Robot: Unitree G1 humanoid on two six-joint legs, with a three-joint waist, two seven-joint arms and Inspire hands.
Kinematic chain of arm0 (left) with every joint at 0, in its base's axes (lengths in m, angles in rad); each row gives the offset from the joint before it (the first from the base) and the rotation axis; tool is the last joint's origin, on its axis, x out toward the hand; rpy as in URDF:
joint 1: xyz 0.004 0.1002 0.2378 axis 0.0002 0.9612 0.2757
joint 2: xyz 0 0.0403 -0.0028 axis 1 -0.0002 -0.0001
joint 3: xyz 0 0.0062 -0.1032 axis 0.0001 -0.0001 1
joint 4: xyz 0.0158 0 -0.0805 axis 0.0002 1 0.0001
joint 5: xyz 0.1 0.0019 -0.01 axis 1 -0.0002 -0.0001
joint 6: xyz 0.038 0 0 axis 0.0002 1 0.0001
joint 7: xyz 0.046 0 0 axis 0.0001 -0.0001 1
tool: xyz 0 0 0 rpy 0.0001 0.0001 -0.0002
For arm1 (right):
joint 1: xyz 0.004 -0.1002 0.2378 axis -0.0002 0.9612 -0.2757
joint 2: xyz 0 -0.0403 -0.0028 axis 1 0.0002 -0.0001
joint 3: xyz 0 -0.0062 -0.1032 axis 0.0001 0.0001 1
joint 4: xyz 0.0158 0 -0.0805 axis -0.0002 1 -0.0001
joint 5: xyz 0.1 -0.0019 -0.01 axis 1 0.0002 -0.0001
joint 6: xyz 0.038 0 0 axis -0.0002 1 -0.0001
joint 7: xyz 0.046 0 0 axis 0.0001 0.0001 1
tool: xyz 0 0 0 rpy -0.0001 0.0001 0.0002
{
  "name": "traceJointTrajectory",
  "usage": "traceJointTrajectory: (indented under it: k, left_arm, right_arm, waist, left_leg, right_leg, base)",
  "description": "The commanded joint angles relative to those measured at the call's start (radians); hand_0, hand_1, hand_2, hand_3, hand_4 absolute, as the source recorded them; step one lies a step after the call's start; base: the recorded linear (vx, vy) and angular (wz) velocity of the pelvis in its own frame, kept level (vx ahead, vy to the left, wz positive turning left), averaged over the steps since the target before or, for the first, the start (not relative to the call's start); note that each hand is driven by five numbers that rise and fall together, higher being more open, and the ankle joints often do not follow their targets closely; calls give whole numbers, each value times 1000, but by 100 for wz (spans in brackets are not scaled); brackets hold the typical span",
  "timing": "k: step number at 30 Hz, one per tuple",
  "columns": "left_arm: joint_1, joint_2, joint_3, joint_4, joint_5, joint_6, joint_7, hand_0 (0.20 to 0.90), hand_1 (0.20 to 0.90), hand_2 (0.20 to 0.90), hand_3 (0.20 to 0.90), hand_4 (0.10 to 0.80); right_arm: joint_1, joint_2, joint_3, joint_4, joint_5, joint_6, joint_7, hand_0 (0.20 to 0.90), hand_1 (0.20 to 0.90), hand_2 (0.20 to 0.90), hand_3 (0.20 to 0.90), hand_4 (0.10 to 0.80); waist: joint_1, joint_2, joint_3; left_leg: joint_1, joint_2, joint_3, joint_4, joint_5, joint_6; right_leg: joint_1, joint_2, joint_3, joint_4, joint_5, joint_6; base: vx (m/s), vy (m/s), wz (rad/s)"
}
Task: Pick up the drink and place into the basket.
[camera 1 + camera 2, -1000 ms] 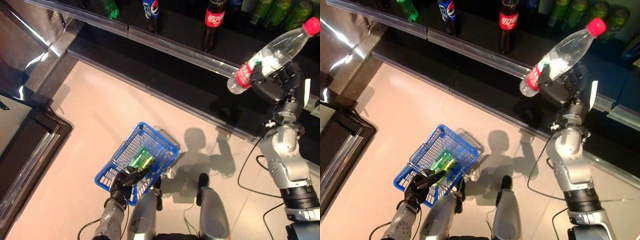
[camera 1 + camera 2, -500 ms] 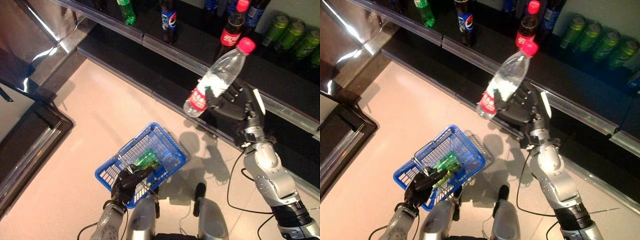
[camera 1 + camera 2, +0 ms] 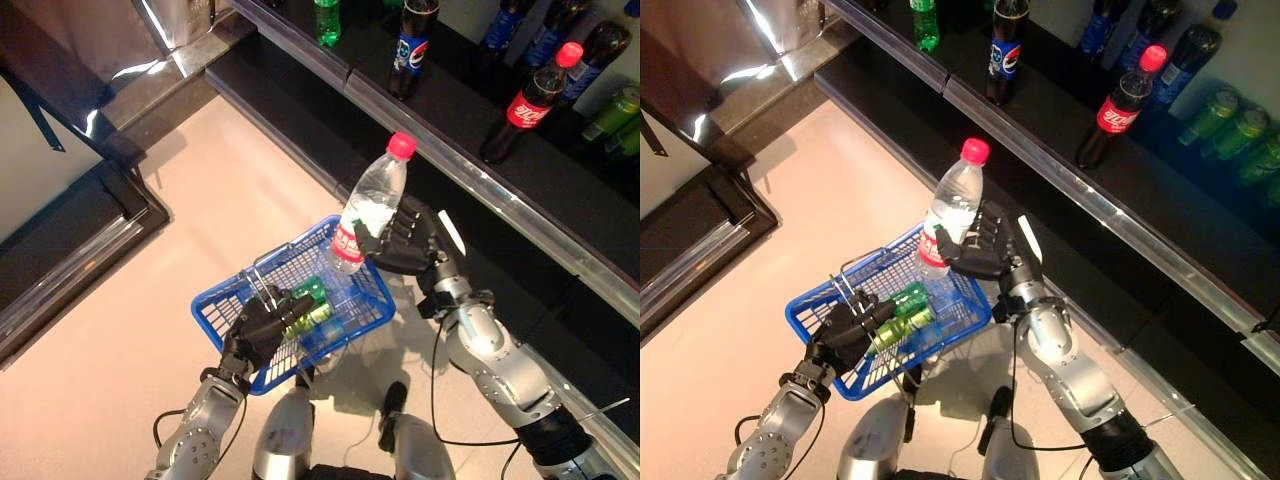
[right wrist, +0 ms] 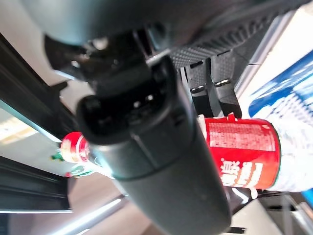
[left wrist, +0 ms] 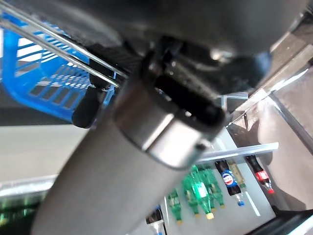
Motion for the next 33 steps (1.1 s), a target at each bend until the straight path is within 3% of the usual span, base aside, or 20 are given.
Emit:
traceJointTrajectory:
  k: [1,17,26,33]
  left_arm:
    - [-135,15,26,-408,-58,-123,-273,300,300,300,200,100]
    - [-212,-9,33,-515,-222,64,-498,300,300,300,200,100]
    - [-229,23,44,-532,-226,88,-544,300,300,300,200,100]
    - [-247,45,43,-548,-238,112,-615,300,300,300,200,100]
  right_arm:
    - [-134,48,82,-25,-91,-105,-12,300,300,300,200,100]
    - [-232,180,246,404,-470,-132,-164,300,300,300,200,100]
    - [-250,209,246,531,-500,-121,-213,300,300,300,200,100]
    - [-263,221,249,639,-447,-54,-199,300,300,300,200,100]
  waist:
    - [17,-21,-211]
    - [94,15,-234]
    - [120,29,-241]
    - [139,27,-231]
  left_leg:
    - [24,-11,-12,45,-34,5]
    - [11,-44,-86,81,-46,-1]
    - [3,-62,-117,82,-44,2]
    - [-11,-71,-134,82,-45,7]
  right_leg:
    - [30,-3,-16,23,-6,-31]
    - [50,-41,-79,48,-23,-36]
    - [49,-59,-102,52,-20,-28]
    - [39,-65,-118,56,-15,-23]
  base:
    - [36,5,21]
    - [36,17,14]
    - [39,35,10]
    - [2,-2,3]
